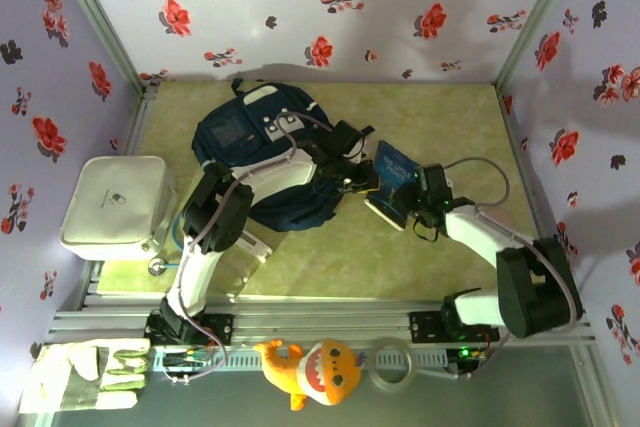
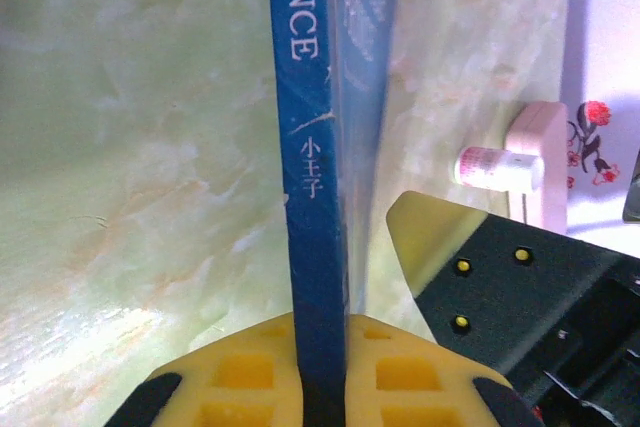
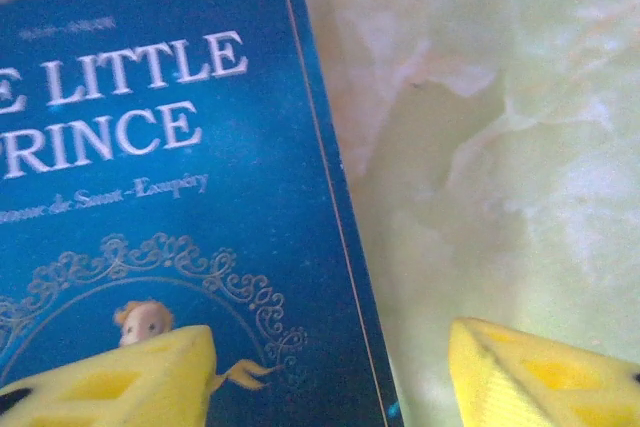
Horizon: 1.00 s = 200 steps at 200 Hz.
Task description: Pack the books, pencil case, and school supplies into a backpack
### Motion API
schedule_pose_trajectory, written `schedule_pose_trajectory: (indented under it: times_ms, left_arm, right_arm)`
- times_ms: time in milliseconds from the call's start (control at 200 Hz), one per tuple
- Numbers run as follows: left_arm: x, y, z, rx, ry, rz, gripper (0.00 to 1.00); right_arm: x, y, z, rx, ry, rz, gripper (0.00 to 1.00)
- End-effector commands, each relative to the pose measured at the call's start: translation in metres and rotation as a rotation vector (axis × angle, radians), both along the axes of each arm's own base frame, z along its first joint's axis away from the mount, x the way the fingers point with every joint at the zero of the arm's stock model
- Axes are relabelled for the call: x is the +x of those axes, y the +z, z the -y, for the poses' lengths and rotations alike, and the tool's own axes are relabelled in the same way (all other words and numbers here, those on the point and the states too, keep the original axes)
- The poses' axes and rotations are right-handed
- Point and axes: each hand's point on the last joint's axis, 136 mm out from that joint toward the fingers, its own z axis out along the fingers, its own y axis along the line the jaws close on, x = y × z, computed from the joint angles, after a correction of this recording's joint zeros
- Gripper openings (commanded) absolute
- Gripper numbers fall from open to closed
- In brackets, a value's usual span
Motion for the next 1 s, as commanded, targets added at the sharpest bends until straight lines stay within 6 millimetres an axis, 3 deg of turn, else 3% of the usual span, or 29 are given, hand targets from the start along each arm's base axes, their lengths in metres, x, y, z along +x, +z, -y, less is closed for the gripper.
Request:
schedule_pose_trajectory:
  times_ms: [0,180,275,570,820,995]
  left_arm:
    - [0.016,0.069,-0.016,-0.081,0.011,0.161,0.00]
    - [0.039,0.107,-0.056,-0.117,0.083,0.261,0.00]
    - [0.051,0.118,-0.082,-0.112,0.146,0.291,0.00]
    - [0.081,0.152,-0.159,-0.283,0.419,0.342,0.00]
    - [0.073,0.195,-0.184,-0.419,0.511,0.449,0.00]
    - [0.069,0.204,-0.185,-0.470,0.517,0.470,0.00]
  right_arm:
    - [0.005,0.031,-0.015,0.084,0.047,0.122,0.71]
    - [0.015,0.074,-0.042,0.272,0.112,0.287,0.83]
    - [0.022,0.091,-0.061,0.407,0.143,0.352,0.87]
    - [0.031,0.119,-0.128,0.641,0.193,0.421,0.94]
    - [0.041,0.159,-0.196,0.901,0.276,0.473,0.94]
    - [0.046,0.172,-0.224,0.968,0.315,0.494,0.94]
